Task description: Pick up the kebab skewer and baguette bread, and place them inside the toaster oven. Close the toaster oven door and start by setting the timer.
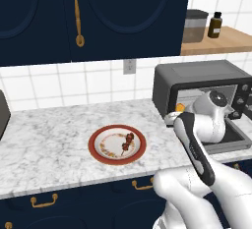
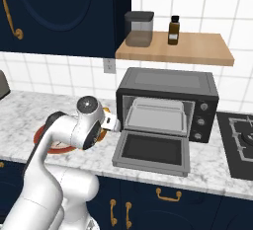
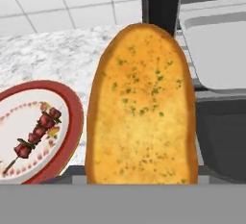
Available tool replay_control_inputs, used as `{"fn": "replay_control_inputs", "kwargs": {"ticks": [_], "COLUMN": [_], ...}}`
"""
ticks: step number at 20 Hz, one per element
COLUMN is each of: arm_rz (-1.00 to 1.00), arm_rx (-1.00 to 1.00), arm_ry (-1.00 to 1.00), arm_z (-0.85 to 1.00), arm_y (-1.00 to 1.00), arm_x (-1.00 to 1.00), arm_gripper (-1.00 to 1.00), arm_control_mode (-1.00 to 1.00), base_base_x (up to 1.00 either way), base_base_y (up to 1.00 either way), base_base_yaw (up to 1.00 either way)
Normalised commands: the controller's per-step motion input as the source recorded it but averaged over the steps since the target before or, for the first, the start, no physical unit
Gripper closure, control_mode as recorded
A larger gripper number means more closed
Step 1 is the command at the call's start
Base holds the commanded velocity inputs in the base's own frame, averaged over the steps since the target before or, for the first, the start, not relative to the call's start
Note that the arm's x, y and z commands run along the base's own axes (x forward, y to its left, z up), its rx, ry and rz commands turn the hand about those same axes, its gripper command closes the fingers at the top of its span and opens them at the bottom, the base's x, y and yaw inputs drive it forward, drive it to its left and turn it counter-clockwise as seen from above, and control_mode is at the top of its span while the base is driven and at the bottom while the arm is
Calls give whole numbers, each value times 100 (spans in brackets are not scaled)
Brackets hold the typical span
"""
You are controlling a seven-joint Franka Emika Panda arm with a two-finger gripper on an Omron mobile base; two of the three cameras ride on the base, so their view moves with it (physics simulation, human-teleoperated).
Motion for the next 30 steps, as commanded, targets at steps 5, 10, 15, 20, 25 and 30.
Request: {"fn": "replay_control_inputs", "kwargs": {"ticks": [5,10,15,20,25,30], "arm_rz": [3,0,0,0,0,0], "arm_rx": [-17,-8,-7,0,0,0], "arm_ry": [5,3,6,0,0,0], "arm_z": [23,17,-6,0,-18,-1], "arm_y": [-84,-70,-43,-10,-6,-12], "arm_x": [42,44,13,43,25,28], "arm_gripper": [100,100,100,100,100,100], "arm_control_mode": [-100,-100,-100,-100,-100,-100], "base_base_x": [0,0,0,0,0,0], "base_base_y": [0,0,0,0,0,0], "base_base_yaw": [0,0,0,0,0,0]}}
